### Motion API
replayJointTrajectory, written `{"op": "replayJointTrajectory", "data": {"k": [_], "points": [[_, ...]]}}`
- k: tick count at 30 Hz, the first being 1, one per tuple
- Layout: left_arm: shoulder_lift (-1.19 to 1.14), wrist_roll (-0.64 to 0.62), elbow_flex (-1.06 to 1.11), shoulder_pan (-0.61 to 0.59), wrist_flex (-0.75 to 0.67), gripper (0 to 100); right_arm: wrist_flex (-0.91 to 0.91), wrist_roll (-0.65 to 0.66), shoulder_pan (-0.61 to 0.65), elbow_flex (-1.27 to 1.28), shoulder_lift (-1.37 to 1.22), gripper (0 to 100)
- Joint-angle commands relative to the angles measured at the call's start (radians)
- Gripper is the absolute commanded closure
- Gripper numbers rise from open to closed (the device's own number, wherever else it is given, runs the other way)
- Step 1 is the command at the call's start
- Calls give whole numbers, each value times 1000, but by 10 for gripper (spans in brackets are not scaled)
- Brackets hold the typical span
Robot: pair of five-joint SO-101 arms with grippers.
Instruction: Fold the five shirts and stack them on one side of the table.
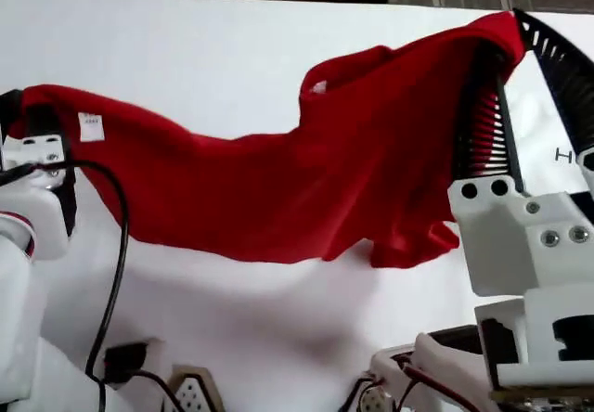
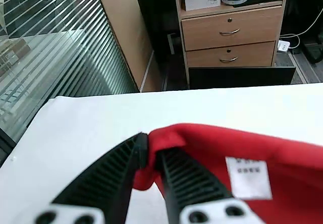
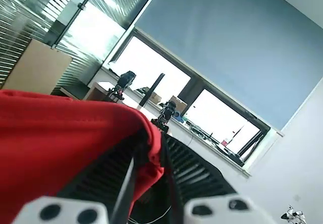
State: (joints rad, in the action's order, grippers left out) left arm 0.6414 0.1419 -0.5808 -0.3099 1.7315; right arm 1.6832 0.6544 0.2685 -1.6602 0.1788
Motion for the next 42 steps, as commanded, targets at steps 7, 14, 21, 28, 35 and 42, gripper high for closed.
{"op": "replayJointTrajectory", "data": {"k": [7,14,21,28,35,42], "points": [[91,11,-5,-8,-11,975,21,104,101,-2,136,978],[147,11,-4,-71,-12,975,21,140,105,-2,229,978],[146,9,42,-94,-43,975,21,129,137,196,203,978],[146,9,409,-94,-282,975,-30,129,186,430,76,978],[146,8,777,-94,-624,975,-159,129,166,571,-148,978],[-8,9,928,-94,-836,976,-320,127,74,614,-414,978]]}}
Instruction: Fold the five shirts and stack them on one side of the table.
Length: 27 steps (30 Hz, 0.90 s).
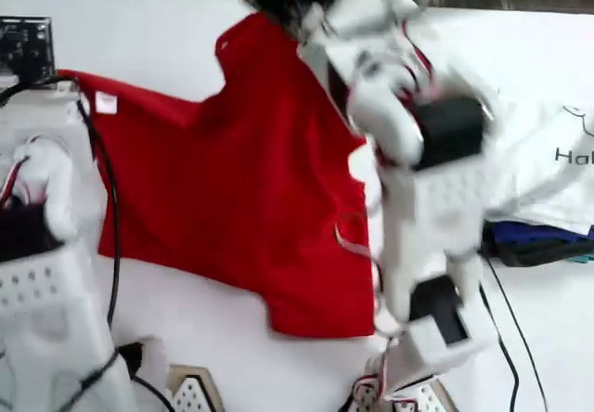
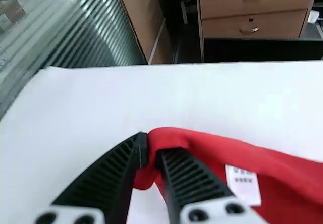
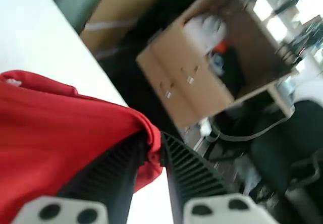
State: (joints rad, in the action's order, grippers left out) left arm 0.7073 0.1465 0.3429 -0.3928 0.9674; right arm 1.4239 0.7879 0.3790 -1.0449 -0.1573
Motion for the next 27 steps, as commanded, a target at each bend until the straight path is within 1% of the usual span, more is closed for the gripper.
{"op": "replayJointTrajectory", "data": {"k": [1,5,8,10,13,16,18,23,25,27], "points": [[-123,5,-7,-11,-83,976,-71,-6,-50,-5,-114,978],[-342,49,-150,-11,-78,976,-145,-6,-108,-11,-232,978],[-514,86,-309,-8,-23,976,-191,-5,-136,-11,-300,978],[-621,97,-432,-6,40,976,-194,-5,-148,-12,-325,978],[-743,98,-613,-6,187,976,-163,-5,-165,-12,-302,978],[-799,97,-759,-5,304,976,-122,-5,-173,-12,-242,978],[-807,97,-825,0,358,976,-85,-5,-166,-9,-211,978],[-815,100,-848,25,496,976,116,-6,-105,2,-234,978],[-812,98,-794,25,522,975,170,-40,-70,0,-272,978],[-812,101,-719,21,519,975,183,-77,-44,0,-317,978]]}}
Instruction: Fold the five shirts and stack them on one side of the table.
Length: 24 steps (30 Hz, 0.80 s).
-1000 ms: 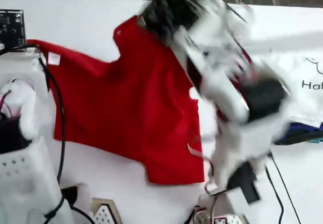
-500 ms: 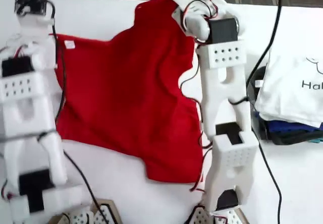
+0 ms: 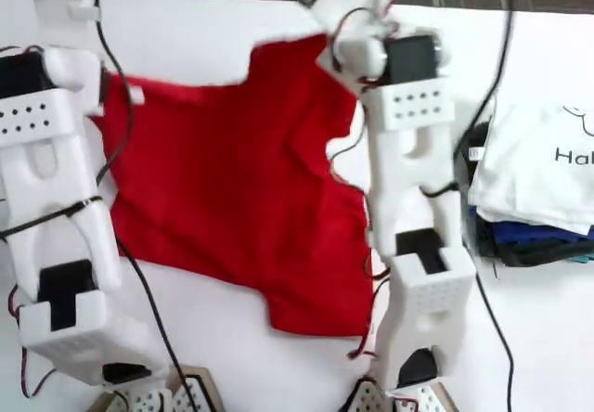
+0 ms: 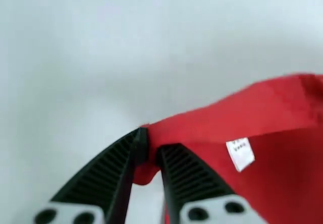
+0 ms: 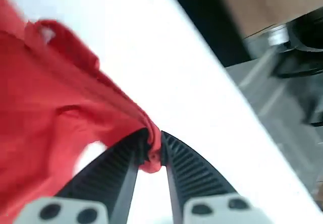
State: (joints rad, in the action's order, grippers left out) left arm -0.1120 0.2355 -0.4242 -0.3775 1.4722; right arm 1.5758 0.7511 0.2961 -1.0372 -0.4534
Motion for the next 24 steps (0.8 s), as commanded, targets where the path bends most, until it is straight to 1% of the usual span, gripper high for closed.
{"op": "replayJointTrajectory", "data": {"k": [1,3,9,11,14,19,24], "points": [[6,14,96,0,9,975,31,-49,53,-8,-45,978],[11,15,216,-9,-37,975,31,-57,79,-8,-90,978],[14,15,521,-127,-321,975,33,-103,171,-8,-200,978],[14,15,593,-152,-385,975,35,-117,206,-8,-239,978],[14,14,656,-157,-425,975,33,-118,246,-8,-297,978],[6,-14,699,-157,-436,975,31,-137,277,-9,-367,978],[6,-55,751,-160,-516,975,28,-161,302,-20,-386,978]]}}
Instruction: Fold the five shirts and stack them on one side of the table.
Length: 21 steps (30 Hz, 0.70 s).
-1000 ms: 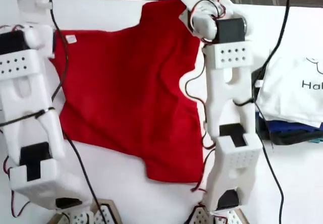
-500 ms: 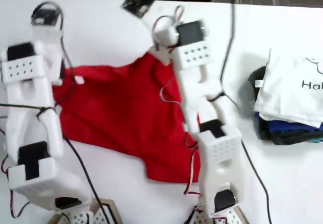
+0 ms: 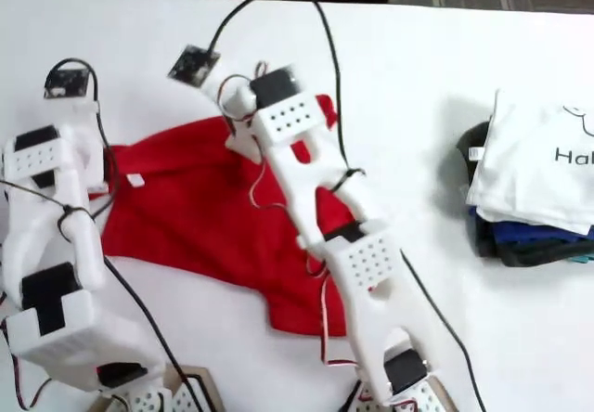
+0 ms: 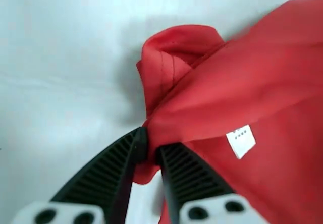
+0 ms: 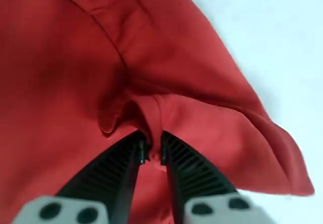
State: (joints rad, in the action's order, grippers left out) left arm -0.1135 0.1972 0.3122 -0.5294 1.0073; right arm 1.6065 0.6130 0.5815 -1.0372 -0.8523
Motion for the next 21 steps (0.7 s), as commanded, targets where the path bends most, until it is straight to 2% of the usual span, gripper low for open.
{"op": "replayJointTrajectory", "data": {"k": [1,7,13,21], "points": [[8,-17,28,-5,-64,975,-7,-34,18,-20,22,978],[11,-17,119,-9,-169,975,-8,-112,12,-20,168,977],[14,-17,120,-9,-172,975,79,-149,2,-8,338,977],[14,-17,119,-9,-173,975,102,-147,-56,40,470,977]]}}
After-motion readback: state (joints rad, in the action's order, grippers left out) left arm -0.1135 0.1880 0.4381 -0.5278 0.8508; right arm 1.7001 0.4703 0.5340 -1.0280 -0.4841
